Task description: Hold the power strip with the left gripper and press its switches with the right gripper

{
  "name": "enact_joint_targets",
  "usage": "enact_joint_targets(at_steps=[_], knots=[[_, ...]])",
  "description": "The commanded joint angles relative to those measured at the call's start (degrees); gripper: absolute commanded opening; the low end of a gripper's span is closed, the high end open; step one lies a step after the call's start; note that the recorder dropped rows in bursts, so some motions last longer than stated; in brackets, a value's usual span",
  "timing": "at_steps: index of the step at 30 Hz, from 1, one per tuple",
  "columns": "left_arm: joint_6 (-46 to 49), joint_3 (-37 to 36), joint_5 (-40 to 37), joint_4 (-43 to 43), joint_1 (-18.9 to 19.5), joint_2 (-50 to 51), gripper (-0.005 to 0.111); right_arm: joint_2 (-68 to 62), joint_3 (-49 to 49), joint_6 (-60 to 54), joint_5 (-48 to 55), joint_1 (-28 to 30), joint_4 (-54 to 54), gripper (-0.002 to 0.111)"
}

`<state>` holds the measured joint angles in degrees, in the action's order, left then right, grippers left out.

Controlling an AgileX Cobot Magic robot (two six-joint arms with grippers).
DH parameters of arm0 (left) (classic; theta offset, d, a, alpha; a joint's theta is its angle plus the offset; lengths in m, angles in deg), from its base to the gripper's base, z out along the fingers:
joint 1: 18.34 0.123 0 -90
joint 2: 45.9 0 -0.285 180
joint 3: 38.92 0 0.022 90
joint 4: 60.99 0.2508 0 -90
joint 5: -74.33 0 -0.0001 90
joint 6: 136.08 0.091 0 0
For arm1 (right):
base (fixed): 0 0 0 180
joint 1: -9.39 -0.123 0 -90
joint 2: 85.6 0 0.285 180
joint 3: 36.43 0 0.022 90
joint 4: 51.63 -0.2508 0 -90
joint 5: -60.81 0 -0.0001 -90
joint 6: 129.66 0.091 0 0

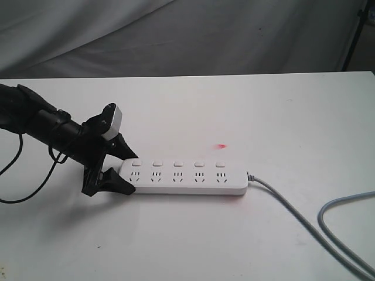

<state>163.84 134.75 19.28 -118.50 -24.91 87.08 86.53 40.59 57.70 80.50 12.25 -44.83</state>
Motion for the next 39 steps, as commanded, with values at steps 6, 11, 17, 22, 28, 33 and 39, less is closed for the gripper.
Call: enact_joint_targets(at_steps=[6, 11, 17, 22, 28, 33, 39], knots=[[0.12, -0.18, 1.15, -0.10, -0.31, 0.07, 0.039, 0.08, 0.19, 0.14, -0.14, 0.44, 0.38, 0.000], [0.12, -0.18, 1.15, -0.10, -0.31, 0.07, 0.039, 0.08, 0.19, 0.14, -0.14, 0.44, 0.38, 0.000], [0.12, -0.18, 1.15, -0.10, -0.31, 0.07, 0.039, 0.08, 0.19, 0.14, -0.14, 0.44, 0.38, 0.000], [0.12, -0.18, 1.15, -0.10, -0.31, 0.07, 0.039, 0.08, 0.19, 0.14, -0.14, 0.44, 0.38, 0.000], [0.12, -0.18, 1.15, -0.10, -0.31, 0.07, 0.039, 0.08, 0.19, 0.14, -0.14, 0.44, 0.38, 0.000], [0.12, -0.18, 1.15, -0.10, -0.31, 0.07, 0.039, 0.08, 0.19, 0.14, -1.56, 0.44, 1.85, 0.000], [0.12, -0.18, 1.15, -0.10, -0.31, 0.07, 0.039, 0.08, 0.19, 0.14, -19.19, 0.44, 1.85, 0.000]])
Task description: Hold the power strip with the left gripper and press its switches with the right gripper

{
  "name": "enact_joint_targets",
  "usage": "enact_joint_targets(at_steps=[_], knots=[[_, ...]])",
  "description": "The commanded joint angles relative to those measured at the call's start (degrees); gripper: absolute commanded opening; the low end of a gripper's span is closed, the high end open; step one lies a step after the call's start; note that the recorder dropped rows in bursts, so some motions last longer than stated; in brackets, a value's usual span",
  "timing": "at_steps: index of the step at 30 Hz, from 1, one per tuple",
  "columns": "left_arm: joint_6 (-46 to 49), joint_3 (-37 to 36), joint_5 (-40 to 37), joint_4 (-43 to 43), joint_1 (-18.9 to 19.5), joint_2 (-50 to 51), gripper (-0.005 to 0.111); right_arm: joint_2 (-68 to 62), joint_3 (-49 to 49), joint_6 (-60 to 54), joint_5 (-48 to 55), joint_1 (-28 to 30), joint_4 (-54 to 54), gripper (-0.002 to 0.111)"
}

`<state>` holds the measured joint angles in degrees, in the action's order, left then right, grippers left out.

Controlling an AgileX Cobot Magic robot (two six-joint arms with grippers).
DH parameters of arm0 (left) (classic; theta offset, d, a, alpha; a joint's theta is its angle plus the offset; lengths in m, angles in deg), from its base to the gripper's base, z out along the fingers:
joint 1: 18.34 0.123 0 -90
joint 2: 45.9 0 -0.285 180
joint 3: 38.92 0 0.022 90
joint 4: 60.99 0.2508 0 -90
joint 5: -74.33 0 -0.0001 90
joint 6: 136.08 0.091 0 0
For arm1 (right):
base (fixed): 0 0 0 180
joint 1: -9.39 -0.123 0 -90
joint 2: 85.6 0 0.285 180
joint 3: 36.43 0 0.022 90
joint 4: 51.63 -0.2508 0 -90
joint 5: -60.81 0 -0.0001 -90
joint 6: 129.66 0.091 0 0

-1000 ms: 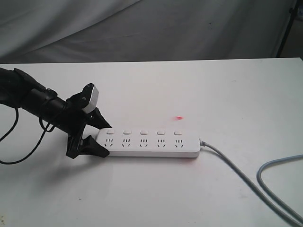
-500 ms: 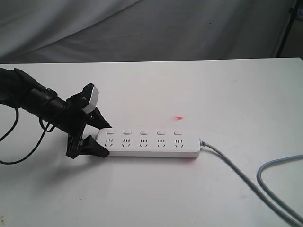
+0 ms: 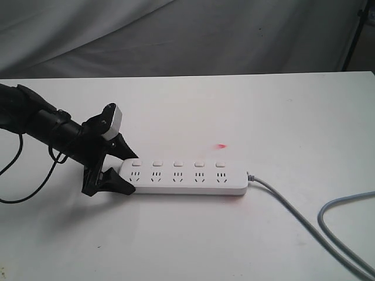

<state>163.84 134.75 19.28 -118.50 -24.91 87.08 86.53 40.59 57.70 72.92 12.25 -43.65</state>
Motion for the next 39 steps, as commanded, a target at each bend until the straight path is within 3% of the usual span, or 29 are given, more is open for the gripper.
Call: enact_joint_targets(at_steps=[1, 7, 16, 21, 24, 30, 39], knots=[[0.12, -0.18, 1.15, -0.10, -0.31, 0.07, 0.039, 0.08, 0.19, 0.14, -14.85, 0.44, 0.67, 0.000], [0.12, -0.18, 1.15, -0.10, -0.31, 0.07, 0.039, 0.08, 0.19, 0.14, -35.72, 0.44, -1.06, 0.000], [0.12, -0.18, 1.15, -0.10, -0.31, 0.07, 0.039, 0.08, 0.19, 0.14, -38.53, 0.44, -1.44, 0.000], [0.12, -0.18, 1.15, -0.10, -0.31, 0.07, 0.039, 0.08, 0.19, 3.40, -40.60, 0.44, -10.15, 0.000], [0.12, -0.18, 1.15, -0.10, -0.31, 0.07, 0.039, 0.08, 0.00, 4.89, -35.60, 0.44, -12.27, 0.000], [0.12, -0.18, 1.15, -0.10, -0.31, 0.07, 0.039, 0.08, -12.94, 1.80, -17.77, 0.44, -11.07, 0.000], [0.12, -0.18, 1.15, -0.10, -0.31, 0.07, 0.039, -18.65, -37.60, 0.57, 1.85, 0.44, -10.92, 0.000]])
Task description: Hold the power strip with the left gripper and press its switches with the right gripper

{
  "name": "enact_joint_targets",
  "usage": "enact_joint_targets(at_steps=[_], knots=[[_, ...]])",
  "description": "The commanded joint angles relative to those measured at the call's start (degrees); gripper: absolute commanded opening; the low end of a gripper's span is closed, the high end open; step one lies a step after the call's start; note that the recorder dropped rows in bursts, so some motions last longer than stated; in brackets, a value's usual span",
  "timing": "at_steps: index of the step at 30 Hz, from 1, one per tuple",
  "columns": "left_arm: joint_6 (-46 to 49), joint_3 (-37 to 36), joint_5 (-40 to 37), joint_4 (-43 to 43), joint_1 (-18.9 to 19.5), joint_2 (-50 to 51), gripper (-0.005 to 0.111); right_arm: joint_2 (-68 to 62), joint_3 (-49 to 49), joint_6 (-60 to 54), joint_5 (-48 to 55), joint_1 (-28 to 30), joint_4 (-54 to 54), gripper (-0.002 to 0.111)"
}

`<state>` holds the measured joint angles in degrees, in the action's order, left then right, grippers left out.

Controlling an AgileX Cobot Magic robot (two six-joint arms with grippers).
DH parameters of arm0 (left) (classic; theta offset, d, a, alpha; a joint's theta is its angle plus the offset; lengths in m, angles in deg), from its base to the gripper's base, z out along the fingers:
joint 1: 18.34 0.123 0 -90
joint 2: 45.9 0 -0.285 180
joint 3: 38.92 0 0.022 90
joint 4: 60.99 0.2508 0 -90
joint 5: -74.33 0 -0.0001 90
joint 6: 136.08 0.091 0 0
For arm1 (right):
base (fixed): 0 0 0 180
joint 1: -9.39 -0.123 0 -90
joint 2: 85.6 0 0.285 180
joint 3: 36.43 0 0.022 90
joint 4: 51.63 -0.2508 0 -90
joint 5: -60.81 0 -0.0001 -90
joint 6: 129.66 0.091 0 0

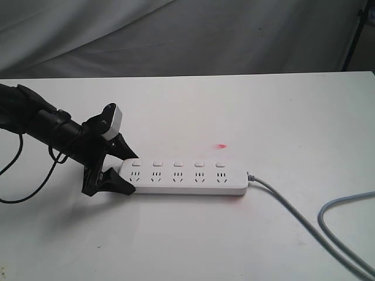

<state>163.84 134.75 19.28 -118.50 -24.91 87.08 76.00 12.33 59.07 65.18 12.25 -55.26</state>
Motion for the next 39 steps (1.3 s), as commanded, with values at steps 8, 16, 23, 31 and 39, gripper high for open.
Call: enact_joint_targets(at_steps=[8, 16, 23, 31, 39], knots=[[0.12, -0.18, 1.15, -0.10, -0.31, 0.07, 0.039, -25.08, -28.24, -1.21, 21.84, 0.44, 0.70, 0.000], [0.12, -0.18, 1.15, -0.10, -0.31, 0.07, 0.039, -35.21, -43.79, -7.41, 28.08, 0.44, -2.84, 0.000], [0.12, -0.18, 1.15, -0.10, -0.31, 0.07, 0.039, -44.31, -56.98, -16.70, 38.05, 0.44, -9.74, 0.000], [0.12, -0.18, 1.15, -0.10, -0.31, 0.07, 0.039, -57.47, -68.82, -27.53, 47.36, 0.44, -18.06, 0.000], [0.12, -0.18, 1.15, -0.10, -0.31, 0.07, 0.039, -65.96, -68.99, -37.20, 49.47, 0.44, -30.02, 0.000]])
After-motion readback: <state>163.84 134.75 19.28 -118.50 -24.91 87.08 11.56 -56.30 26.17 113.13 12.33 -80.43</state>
